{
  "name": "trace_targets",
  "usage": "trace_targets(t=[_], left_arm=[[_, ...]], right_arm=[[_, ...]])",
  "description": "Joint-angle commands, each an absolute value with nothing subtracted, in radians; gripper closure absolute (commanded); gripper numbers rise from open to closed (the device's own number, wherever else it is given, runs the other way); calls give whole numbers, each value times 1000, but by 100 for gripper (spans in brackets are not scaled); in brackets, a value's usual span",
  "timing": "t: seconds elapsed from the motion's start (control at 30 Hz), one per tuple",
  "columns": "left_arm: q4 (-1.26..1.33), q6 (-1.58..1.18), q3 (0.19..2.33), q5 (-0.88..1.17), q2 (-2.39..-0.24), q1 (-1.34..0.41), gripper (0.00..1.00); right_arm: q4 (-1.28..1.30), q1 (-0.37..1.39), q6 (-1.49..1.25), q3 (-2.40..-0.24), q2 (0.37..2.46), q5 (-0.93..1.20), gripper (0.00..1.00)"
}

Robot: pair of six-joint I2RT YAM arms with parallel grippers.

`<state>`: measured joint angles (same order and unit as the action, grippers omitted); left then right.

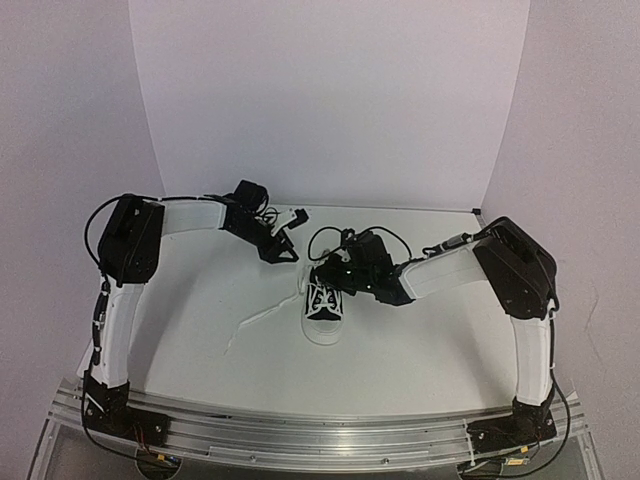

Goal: Tie the shoes

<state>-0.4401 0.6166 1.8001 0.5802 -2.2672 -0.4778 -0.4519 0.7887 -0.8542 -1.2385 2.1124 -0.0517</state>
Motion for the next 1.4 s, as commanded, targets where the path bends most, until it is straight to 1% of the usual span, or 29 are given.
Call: trace_targets(t=[0.0, 0.1, 0.2, 0.3, 0.43, 0.6, 0.7, 0.83, 0.97, 1.1, 1.23, 1.37], left_arm=[[-302, 697, 1760, 643, -2279, -509, 48], [-373, 736, 1752, 759, -2276, -511, 43], [-398, 753, 1730, 808, -2269, -519, 41], [-386, 725, 1717, 827, -2261, -523, 41], [-436, 760, 1720, 843, -2246, -519, 41], [-501, 804, 1714, 913, -2213, -505, 42], [-494, 767, 1714, 954, -2211, -507, 43], [-454, 687, 1720, 964, -2219, -514, 44], [-406, 630, 1714, 905, -2230, -536, 45], [-402, 575, 1737, 909, -2248, -538, 47], [-425, 576, 1749, 917, -2235, -528, 48], [-381, 638, 1693, 880, -2181, -537, 48]], right_arm=[[-471, 789, -842, -1244, 2121, -52, 100], [-471, 789, -844, -1246, 2123, -54, 100], [-471, 790, -843, -1245, 2124, -55, 100], [-472, 790, -843, -1243, 2123, -52, 100], [-471, 789, -840, -1239, 2117, -55, 100], [-465, 789, -836, -1241, 2115, -60, 100], [-459, 789, -828, -1250, 2124, -51, 100], [-453, 788, -824, -1253, 2125, -49, 100], [-446, 790, -813, -1259, 2125, -40, 100], [-444, 789, -807, -1260, 2122, -31, 100], [-443, 789, -788, -1245, 2109, -41, 100], [-444, 789, -760, -1253, 2111, -17, 100]])
